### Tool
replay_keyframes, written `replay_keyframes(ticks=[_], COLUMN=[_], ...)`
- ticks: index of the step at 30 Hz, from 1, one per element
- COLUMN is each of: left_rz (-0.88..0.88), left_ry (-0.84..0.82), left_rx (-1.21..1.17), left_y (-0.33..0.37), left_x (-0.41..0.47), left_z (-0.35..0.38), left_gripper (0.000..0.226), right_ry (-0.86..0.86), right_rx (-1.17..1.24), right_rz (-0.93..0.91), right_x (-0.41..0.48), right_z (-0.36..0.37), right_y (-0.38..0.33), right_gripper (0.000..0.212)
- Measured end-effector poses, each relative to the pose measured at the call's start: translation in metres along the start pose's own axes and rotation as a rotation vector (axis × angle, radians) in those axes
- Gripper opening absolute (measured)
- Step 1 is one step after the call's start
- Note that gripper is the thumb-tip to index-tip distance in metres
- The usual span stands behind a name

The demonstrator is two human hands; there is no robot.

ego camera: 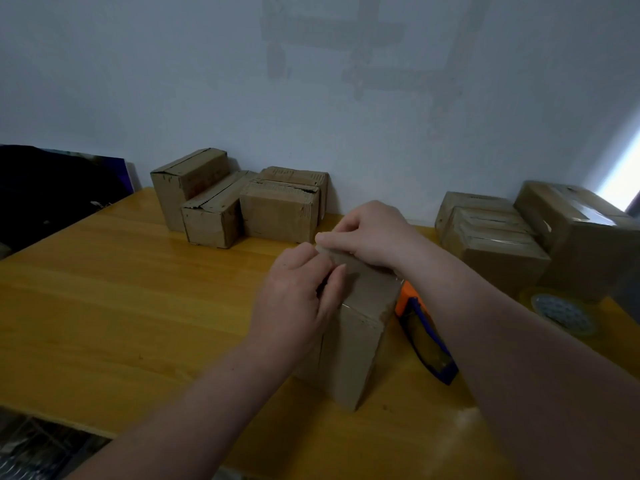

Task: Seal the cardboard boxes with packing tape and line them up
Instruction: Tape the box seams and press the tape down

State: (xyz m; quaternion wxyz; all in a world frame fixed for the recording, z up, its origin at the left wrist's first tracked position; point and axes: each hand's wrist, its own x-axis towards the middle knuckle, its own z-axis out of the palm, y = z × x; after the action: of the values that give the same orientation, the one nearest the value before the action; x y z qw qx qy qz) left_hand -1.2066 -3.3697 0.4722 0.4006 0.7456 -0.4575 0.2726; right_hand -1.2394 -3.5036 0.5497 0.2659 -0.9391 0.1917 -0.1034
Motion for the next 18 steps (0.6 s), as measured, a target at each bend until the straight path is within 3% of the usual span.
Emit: replay_keyframes(ticks=[4,10,15,18], left_rz=[0.003,-0.037,-0.099,-0.110], left_ry=[-0.009,-0.046,-0.110,-0.116], left_rx=[0.005,-0.137,-0.283,-0.336], left_y=[-0.001,-0.006,-0.009,-0.011], left_x=[0.000,-0.001,0.003,0.004], left_z=[-0.001,0.004,0.006,0.007], left_gripper=[0.036,0.036,0.035,0.034], right_ry=[-0.031,-0.059,-0.021,0.030], right_rx=[-0.025,0.018,0.360,0.548], right_rz=[-0.024,0.053,0.206,0.274], right_x=[0.009,0.014,0.001,-0.014], right_z=[0.001,-0.004,-0.016,-0.022], right_y=[-0.001,0.009,0.033,0.049], right_gripper=[0.013,0.020,0.021,0.034])
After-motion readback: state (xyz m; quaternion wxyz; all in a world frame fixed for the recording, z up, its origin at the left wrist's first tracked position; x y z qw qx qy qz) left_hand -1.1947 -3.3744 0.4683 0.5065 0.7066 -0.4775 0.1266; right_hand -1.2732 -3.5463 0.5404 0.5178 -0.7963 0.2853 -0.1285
